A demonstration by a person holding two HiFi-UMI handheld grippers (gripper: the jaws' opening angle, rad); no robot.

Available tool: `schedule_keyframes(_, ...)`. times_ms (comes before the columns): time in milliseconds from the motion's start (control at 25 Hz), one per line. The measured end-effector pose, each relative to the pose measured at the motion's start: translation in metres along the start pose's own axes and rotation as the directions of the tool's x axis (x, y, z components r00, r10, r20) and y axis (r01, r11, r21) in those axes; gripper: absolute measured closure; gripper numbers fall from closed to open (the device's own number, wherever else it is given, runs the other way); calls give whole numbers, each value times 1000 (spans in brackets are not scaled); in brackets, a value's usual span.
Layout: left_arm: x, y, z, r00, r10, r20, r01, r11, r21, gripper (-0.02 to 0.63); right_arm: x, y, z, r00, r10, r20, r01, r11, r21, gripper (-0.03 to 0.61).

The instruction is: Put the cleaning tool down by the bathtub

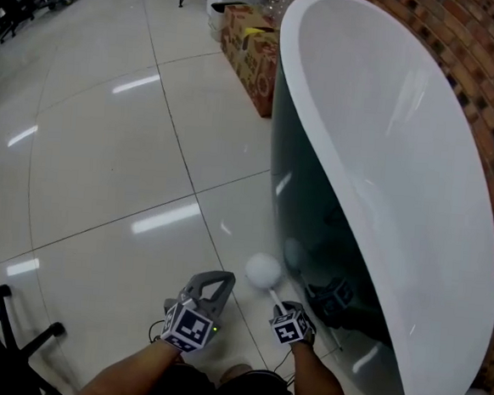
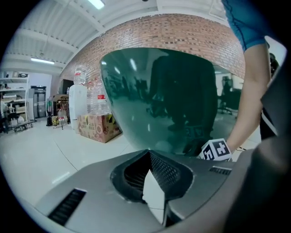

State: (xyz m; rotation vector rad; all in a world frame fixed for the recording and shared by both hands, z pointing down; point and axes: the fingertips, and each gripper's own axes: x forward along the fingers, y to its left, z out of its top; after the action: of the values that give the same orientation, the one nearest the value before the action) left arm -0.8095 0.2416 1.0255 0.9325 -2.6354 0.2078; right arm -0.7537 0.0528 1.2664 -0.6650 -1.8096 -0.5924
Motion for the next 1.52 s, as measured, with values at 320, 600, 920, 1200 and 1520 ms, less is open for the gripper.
schedule_keyframes(320, 4, -4, 0, 1000, -4, 25, 4, 1000, 25, 611, 19, -1, -25, 999, -26, -23, 27, 998, 61, 434)
schedule_keyframes(600, -21, -17, 26, 1000, -5, -30, 6, 999, 45, 611, -56, 8, -6, 997, -10, 77, -1, 990, 140, 463)
schedule_keyframes(920, -94, -17, 139, 998, 27, -54, -24, 998, 49, 611, -227, 21, 38, 982, -43, 185, -4, 969, 247, 465)
schedule_keyframes(1200, -185, -25, 284, 997, 33, -72, -29, 998, 49, 611, -434, 25, 91, 945, -109, 308, 11, 952, 305, 472)
schedule_keyframes(1520, -288, -58, 444, 998, -15, -57, 16, 1000, 21, 611, -669, 30, 132, 879, -242, 410, 66, 915, 399, 519)
